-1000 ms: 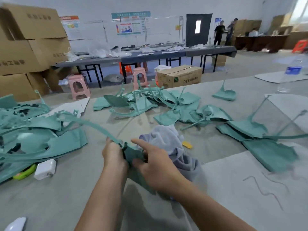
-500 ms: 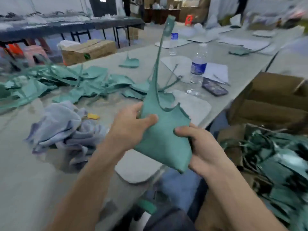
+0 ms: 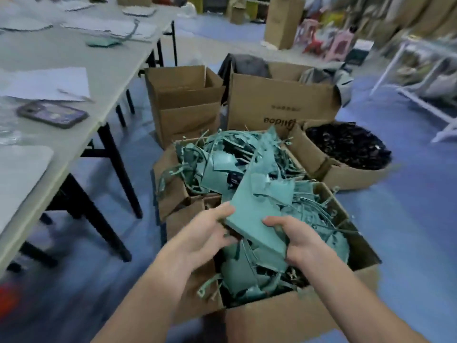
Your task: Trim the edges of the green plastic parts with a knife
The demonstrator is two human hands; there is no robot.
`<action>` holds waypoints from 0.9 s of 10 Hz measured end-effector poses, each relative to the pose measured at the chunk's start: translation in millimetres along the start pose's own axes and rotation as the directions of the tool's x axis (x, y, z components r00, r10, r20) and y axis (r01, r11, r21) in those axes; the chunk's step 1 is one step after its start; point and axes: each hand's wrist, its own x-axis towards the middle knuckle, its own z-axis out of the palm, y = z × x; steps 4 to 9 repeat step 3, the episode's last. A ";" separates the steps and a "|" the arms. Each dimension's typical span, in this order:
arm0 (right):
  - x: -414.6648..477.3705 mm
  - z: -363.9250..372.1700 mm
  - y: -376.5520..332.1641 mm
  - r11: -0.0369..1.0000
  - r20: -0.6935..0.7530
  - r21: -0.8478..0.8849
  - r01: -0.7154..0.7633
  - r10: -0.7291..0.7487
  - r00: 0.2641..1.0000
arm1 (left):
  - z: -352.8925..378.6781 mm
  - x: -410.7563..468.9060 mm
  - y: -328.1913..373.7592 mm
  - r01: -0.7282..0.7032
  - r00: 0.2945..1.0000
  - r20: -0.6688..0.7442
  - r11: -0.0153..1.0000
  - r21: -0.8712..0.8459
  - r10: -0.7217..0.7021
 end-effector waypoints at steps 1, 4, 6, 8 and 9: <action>37.8 -46.8 -42.3 0.970 -0.133 0.219 0.101 -0.073 0.988 | 30.0 25.6 3.0 0.076 0.997 0.012 0.989 0.127 -0.078; 112.8 -78.8 -16.6 0.888 -0.293 0.458 -0.035 0.188 0.937 | -4.8 9.9 7.4 0.028 0.995 -0.095 0.952 0.305 0.001; 112.8 -78.8 -16.6 0.888 -0.293 0.458 -0.035 0.188 0.937 | -4.8 9.9 7.4 0.028 0.995 -0.095 0.952 0.305 0.001; 112.8 -78.8 -16.6 0.888 -0.293 0.458 -0.035 0.188 0.937 | -4.8 9.9 7.4 0.028 0.995 -0.095 0.952 0.305 0.001; 112.8 -78.8 -16.6 0.888 -0.293 0.458 -0.035 0.188 0.937 | -4.8 9.9 7.4 0.028 0.995 -0.095 0.952 0.305 0.001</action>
